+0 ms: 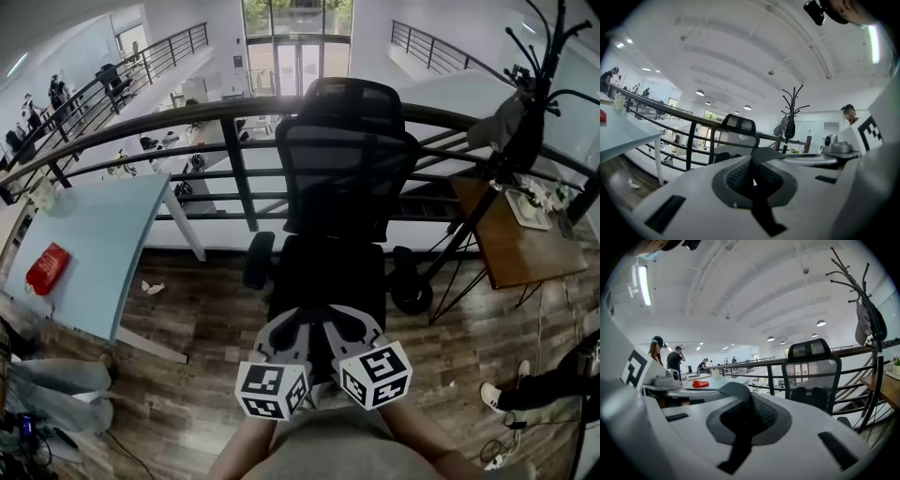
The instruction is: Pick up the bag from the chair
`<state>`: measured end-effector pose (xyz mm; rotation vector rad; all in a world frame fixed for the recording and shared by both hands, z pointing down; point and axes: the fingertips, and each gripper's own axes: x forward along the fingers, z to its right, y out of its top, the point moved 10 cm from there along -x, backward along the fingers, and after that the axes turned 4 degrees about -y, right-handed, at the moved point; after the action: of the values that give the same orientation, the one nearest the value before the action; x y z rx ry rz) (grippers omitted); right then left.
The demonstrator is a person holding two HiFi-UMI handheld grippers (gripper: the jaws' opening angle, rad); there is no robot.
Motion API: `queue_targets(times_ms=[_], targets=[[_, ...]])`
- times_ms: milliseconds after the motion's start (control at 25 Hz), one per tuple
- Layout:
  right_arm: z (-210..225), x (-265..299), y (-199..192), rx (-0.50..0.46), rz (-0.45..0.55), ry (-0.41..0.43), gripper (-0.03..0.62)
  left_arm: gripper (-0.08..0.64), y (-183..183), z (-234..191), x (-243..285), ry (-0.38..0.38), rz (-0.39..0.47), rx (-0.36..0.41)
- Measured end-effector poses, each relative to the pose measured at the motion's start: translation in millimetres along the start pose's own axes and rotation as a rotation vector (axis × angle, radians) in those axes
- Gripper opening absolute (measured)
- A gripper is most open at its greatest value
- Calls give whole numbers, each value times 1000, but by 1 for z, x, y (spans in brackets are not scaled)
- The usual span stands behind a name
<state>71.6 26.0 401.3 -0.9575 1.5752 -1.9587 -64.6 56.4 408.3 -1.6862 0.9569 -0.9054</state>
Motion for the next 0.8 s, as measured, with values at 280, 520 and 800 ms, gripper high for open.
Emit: queue_targets(times_ms=[280, 520, 800], targets=[[-12, -14, -6, -6, 3, 16, 3, 5, -7, 9, -19, 13, 4, 3], [-17, -18, -7, -14, 1, 22, 3, 5, -8, 11, -26, 18, 8, -2], [-18, -20, -5, -18, 7, 20, 3, 5, -7, 13, -27, 14, 14, -5]])
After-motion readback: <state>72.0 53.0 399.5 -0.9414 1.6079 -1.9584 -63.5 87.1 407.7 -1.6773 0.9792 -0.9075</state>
